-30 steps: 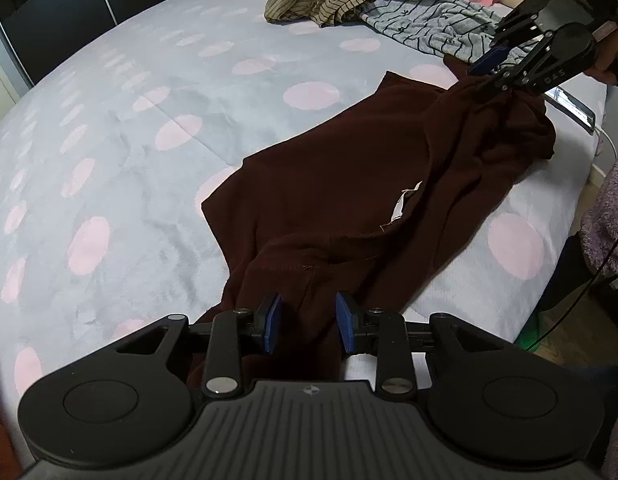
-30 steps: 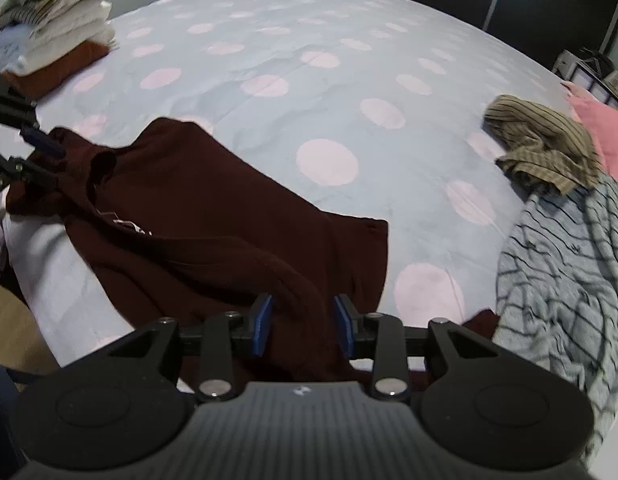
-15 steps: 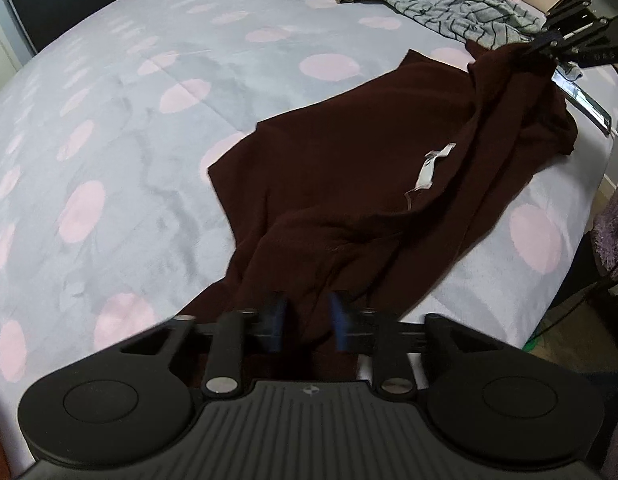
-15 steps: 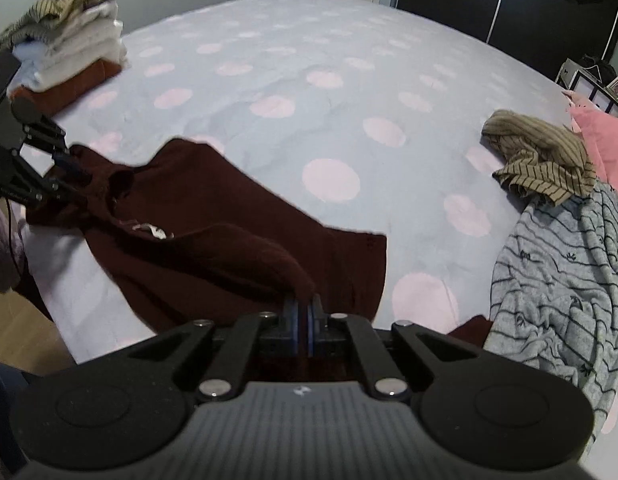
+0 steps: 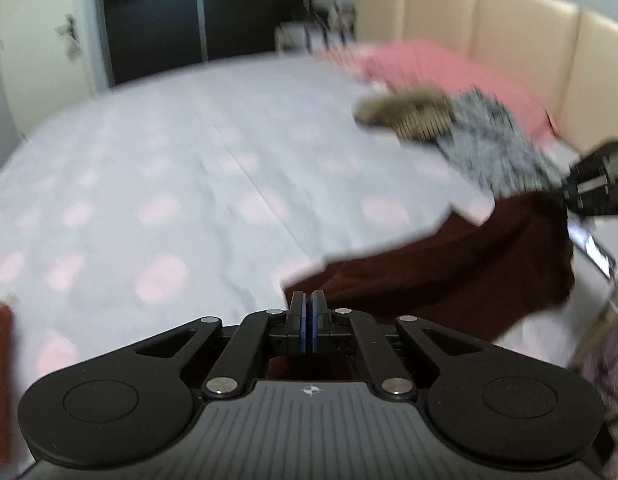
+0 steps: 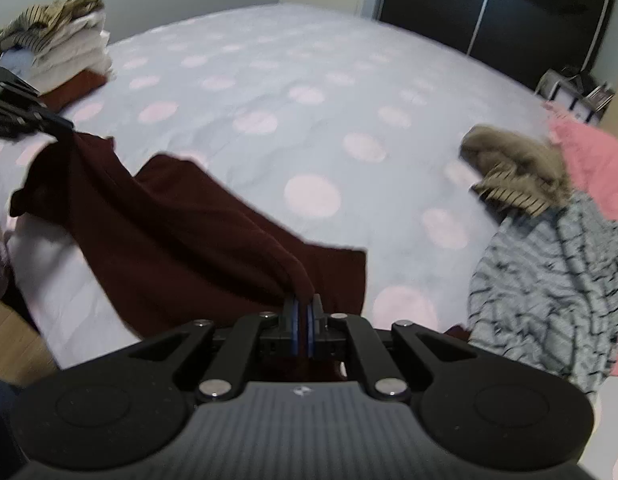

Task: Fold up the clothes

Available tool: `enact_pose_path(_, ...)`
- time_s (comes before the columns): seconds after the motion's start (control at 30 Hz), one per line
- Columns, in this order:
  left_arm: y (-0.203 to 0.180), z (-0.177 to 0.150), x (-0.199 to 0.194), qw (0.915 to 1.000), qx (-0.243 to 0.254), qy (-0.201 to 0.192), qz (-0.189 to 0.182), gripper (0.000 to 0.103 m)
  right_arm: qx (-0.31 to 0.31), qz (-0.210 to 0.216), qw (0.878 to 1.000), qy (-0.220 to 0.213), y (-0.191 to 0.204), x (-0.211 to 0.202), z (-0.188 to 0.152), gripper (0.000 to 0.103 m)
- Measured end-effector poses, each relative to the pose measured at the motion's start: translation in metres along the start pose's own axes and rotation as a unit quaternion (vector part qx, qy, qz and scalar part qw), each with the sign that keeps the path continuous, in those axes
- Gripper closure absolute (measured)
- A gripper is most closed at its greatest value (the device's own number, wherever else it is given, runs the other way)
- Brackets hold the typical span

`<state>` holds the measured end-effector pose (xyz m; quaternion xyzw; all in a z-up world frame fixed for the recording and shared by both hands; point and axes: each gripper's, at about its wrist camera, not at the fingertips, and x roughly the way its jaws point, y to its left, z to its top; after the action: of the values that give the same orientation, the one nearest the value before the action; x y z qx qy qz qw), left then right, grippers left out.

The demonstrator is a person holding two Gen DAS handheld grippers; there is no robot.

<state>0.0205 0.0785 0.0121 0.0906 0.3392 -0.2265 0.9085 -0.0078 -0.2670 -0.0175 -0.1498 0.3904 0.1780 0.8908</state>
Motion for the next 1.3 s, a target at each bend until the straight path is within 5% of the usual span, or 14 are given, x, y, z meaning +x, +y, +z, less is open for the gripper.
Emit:
enact_pose_path(0.23,-0.001,0.032,-0.061,0.9891,-0.017,-0.137,0.05,0.103,0.017,-0.102,0.985,-0.135,0.015,-0.06,0.036,0.098)
enact_pose_path(0.5,-0.004,0.082,-0.169,0.9487,-0.018,-0.306,0.078,0.103,0.011,-0.202,0.933,-0.298,0.046,-0.161,0.077,0.098)
enact_pose_path(0.57,-0.005,0.093,-0.188,0.9456,-0.014,-0.317,0.073,0.103,0.014,-0.206,0.924,-0.321,0.051,-0.183,0.082,0.098)
enact_pose_path(0.73,-0.013,0.102,-0.175,0.9638,0.016,-0.263,0.044,0.103,-0.007,-0.191,0.935,-0.298,0.064,-0.198,0.095,0.098)
enact_pose_path(1.0,-0.037,0.058,-0.067,0.9943,0.016,-0.105,-0.011,0.103,0.003,-0.189,0.96,-0.205,0.046,-0.131,0.066,0.098)
enact_pose_path(1.17,-0.072,0.033,0.008,0.997,0.049,-0.016,-0.057,0.102,0.028,-0.191,0.967,-0.169,0.026,-0.104,0.043,0.098)
enact_pose_path(1.3,-0.109,0.023,0.05,0.9904,0.108,0.019,-0.084,0.074,0.04,-0.189,0.969,-0.155,0.013,-0.089,0.032,0.098)
